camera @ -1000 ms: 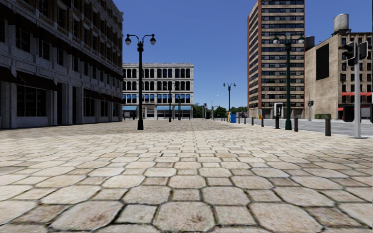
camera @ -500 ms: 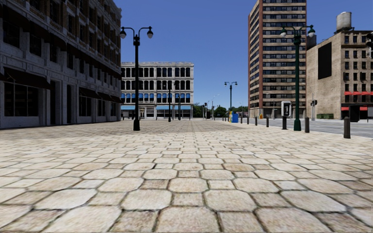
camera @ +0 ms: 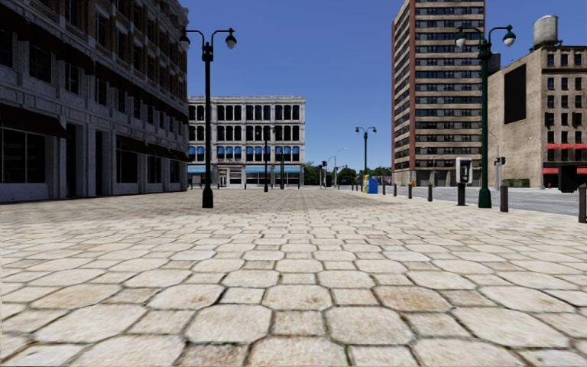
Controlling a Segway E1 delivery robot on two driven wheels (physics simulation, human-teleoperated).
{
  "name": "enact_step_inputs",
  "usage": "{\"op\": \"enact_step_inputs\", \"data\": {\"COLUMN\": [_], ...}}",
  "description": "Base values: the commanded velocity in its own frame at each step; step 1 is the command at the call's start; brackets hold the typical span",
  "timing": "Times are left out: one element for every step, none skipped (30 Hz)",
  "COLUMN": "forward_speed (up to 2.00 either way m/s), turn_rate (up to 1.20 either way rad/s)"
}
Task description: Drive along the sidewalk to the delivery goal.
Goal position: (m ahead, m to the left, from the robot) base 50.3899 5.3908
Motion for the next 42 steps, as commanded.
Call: {"op": "enact_step_inputs", "data": {"forward_speed": [1.79,1.79,1.79,1.79,1.79,1.79,1.79,1.79,1.79,1.79,1.79,1.79,1.79,1.79,1.79,1.8,1.81,1.82,1.83,1.84,1.84,1.87,1.91,1.92,1.93,1.94,1.94,1.94,1.95,1.95,1.97,2.0,2.0,2.0,2.0,2.0,2.0,2.0,2.0,2.0,2.0,2.0], "turn_rate": [0.0,0.0,0.0,0.0,0.0,0.0,0.0,0.0,0.0,0.0,0.0,0.0,0.0,0.0,0.0,0.0,0.0,0.0,0.0,0.0,0.0,0.0,0.0,0.0,0.0,0.0,0.0,0.0,0.0,0.0,0.0,0.0,0.0,0.0,0.0,0.0,0.0,0.0,0.0,0.0,0.0,0.0]}}
